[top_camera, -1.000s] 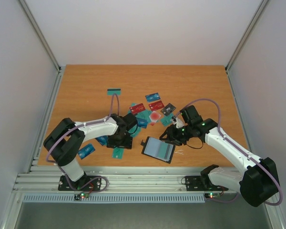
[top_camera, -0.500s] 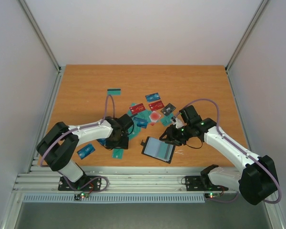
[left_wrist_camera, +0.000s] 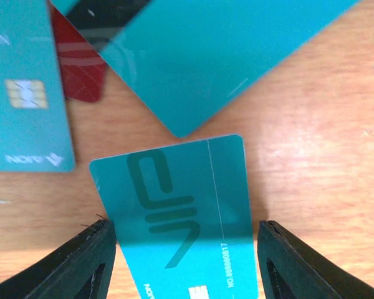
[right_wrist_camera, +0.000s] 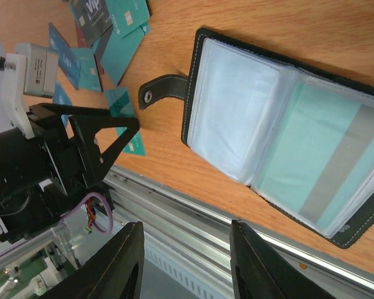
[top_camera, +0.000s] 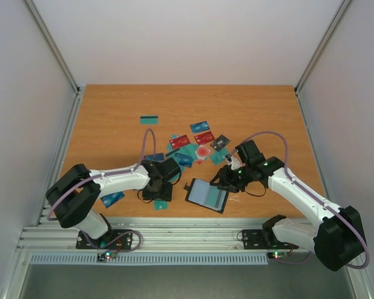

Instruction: Put the credit cards into the card holder

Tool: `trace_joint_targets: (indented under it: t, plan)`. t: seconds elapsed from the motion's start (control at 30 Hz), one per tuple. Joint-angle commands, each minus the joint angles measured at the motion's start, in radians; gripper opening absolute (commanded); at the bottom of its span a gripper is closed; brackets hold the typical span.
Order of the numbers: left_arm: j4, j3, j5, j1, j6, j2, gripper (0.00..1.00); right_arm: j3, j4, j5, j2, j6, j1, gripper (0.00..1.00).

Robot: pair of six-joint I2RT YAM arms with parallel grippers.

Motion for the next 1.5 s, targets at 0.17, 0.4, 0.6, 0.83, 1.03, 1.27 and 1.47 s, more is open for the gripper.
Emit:
trace_joint_targets:
  t: [0.17, 0.4, 0.6, 0.83, 1.03, 1.27, 1.47]
  plan:
    - [0.071, -0.008, 0.137, -0.123, -0.097, 0.097, 0.63, -0.036, -0.016, 0.021, -0.059, 0.019, 0.006, 0.40]
    - [0.043, 0.041, 0.148, -0.199, -0.089, 0.146, 0.61, -0.053, -0.041, 0.036, -0.104, 0.022, 0.006, 0.40]
    - [0.003, 0.059, 0.141, -0.275, -0.088, 0.151, 0.61, -0.071, -0.045, 0.037, -0.124, 0.025, 0.006, 0.40]
    - [-0.214, 0.172, -0.135, -0.286, -0.211, 0.020, 0.72, -0.080, -0.037, 0.032, -0.129, 0.028, 0.006, 0.40]
    - [-0.293, 0.287, -0.236, -0.273, -0.345, 0.074, 0.80, -0.083, -0.036, 0.033, -0.126, 0.019, 0.006, 0.40]
    - [-0.205, 0.241, -0.193, -0.209, -0.407, 0.119, 0.80, -0.069, -0.053, 0.042, -0.140, 0.011, 0.006, 0.40]
    - [-0.081, 0.172, -0.138, -0.159, -0.386, 0.129, 0.78, -0.086, -0.052, 0.041, -0.159, 0.019, 0.006, 0.40]
